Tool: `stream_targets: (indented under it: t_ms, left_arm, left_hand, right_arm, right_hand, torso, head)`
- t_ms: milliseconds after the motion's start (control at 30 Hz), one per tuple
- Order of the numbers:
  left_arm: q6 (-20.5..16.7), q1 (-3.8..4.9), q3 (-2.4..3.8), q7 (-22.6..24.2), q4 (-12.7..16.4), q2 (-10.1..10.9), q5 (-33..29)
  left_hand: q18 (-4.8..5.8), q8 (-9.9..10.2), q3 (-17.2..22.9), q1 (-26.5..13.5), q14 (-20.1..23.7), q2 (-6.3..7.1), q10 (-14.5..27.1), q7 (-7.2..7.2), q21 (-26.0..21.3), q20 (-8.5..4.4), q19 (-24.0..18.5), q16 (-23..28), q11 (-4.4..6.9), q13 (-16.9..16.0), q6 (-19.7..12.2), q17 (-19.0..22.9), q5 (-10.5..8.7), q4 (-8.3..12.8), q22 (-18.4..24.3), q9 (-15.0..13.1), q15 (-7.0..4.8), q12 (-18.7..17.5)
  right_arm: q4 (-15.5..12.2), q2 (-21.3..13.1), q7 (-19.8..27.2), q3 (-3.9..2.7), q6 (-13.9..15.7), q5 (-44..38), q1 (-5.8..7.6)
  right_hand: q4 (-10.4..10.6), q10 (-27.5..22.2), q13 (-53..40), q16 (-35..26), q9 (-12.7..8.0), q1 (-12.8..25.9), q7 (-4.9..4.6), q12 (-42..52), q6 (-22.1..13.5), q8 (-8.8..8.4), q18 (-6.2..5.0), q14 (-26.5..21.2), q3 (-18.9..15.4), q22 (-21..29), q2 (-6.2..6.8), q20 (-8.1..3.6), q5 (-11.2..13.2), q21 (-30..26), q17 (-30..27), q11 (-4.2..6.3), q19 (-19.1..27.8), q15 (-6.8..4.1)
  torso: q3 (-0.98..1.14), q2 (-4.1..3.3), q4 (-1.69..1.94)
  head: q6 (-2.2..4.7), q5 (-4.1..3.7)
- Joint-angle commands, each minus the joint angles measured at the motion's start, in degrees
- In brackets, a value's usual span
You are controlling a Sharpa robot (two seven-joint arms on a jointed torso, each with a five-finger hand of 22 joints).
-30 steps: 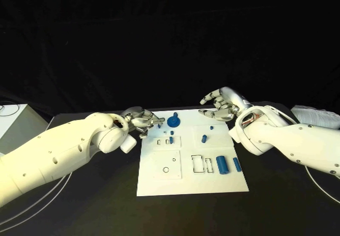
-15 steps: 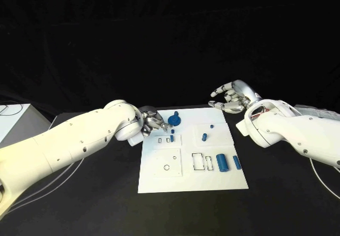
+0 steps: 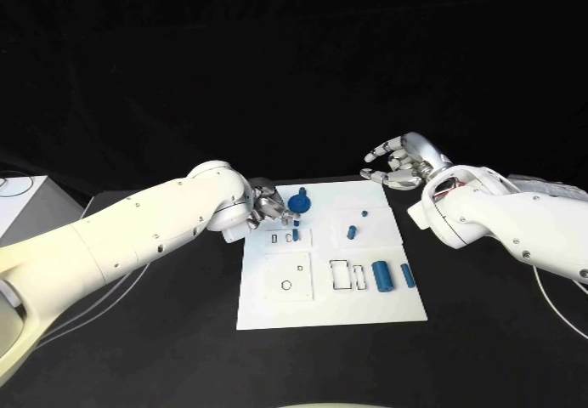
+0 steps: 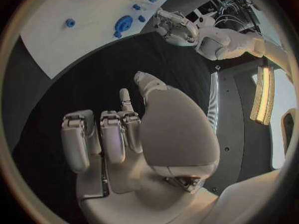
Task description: Assemble the parts on the task board
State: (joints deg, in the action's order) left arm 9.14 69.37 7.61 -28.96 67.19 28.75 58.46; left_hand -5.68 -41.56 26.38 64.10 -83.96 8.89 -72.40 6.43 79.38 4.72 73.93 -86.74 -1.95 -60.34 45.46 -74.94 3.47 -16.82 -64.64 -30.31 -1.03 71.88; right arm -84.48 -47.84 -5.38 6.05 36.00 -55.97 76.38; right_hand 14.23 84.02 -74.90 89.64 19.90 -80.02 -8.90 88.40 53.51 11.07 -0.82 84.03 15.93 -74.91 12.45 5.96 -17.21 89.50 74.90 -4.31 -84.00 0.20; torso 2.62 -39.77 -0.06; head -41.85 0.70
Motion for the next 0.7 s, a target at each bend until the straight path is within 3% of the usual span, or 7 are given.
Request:
stream_targets:
  t_ms: [33,500,700]
  left_arm:
    - [4.7,0.48,-0.19,-1.0,-0.9,-0.8,1.9]
    - [9.0,1.05,-0.88,-1.6,-3.8,-3.1,2.3]
    - [8.8,1.07,-1.11,-1.5,-4.4,-3.7,2.1]
  left_hand:
    - [0.54,-0.3,-0.3,-0.8,-3.6,-0.02,-0.3,-0.31,0.2,-0.11,0.1,-0.1,0.08,0.0,-0.3,-7.6,-0.29,0.0,0.0,-0.2,-0.53,0.2]
    - [0.41,-0.1,-0.5,-1.3,-3.3,-0.12,0.2,-0.15,0.0,-0.08,-0.5,0.2,-0.07,0.2,-1.0,-7.0,-0.29,0.1,0.6,-0.7,-0.42,-0.1]
    - [0.41,0.0,-0.4,-1.2,-3.3,-0.27,0.4,-0.09,-0.1,-0.04,-0.6,0.2,-0.12,0.2,-1.3,-7.0,-0.27,0.2,0.7,-0.9,-0.37,-0.2]
  right_arm:
    - [0.0,0.1,-0.7,-0.05,-0.8,-0.6,0.09]
    - [0.2,0.2,-1.2,-0.06,-1.1,-1.0,0.22]
    - [0.2,0.4,-1.3,-0.07,-1.1,-1.1,0.24]
  right_hand:
    - [0.2,4.2,-13.7,0.3,0.1,0.1,-0.14,-0.1,-0.4,0.28,0.69,6.0,0.2,-14.7,0.51,-0.24,-0.4,0.0,15.0,0.04,-5.8,-0.26]
    - [0.3,4.2,-13.7,0.4,0.1,0.2,-0.18,-0.2,-0.6,0.26,0.68,6.0,0.2,-14.7,0.58,-0.22,-0.4,0.0,15.1,0.00,-5.8,-0.24]
    - [0.4,4.2,-13.7,0.4,0.1,0.3,-0.18,-0.1,-0.6,0.27,0.68,6.0,0.2,-14.7,0.58,-0.22,-0.4,0.0,15.1,-0.01,-5.8,-0.23]
  torso:
    - [-0.07,-0.04,0.07]
    - [-0.08,-0.18,0.05]
    - [-0.03,-0.23,0.01]
  head:
    - [-0.24,-0.15]
    - [-0.60,-0.49]
    - [-0.67,-0.87]
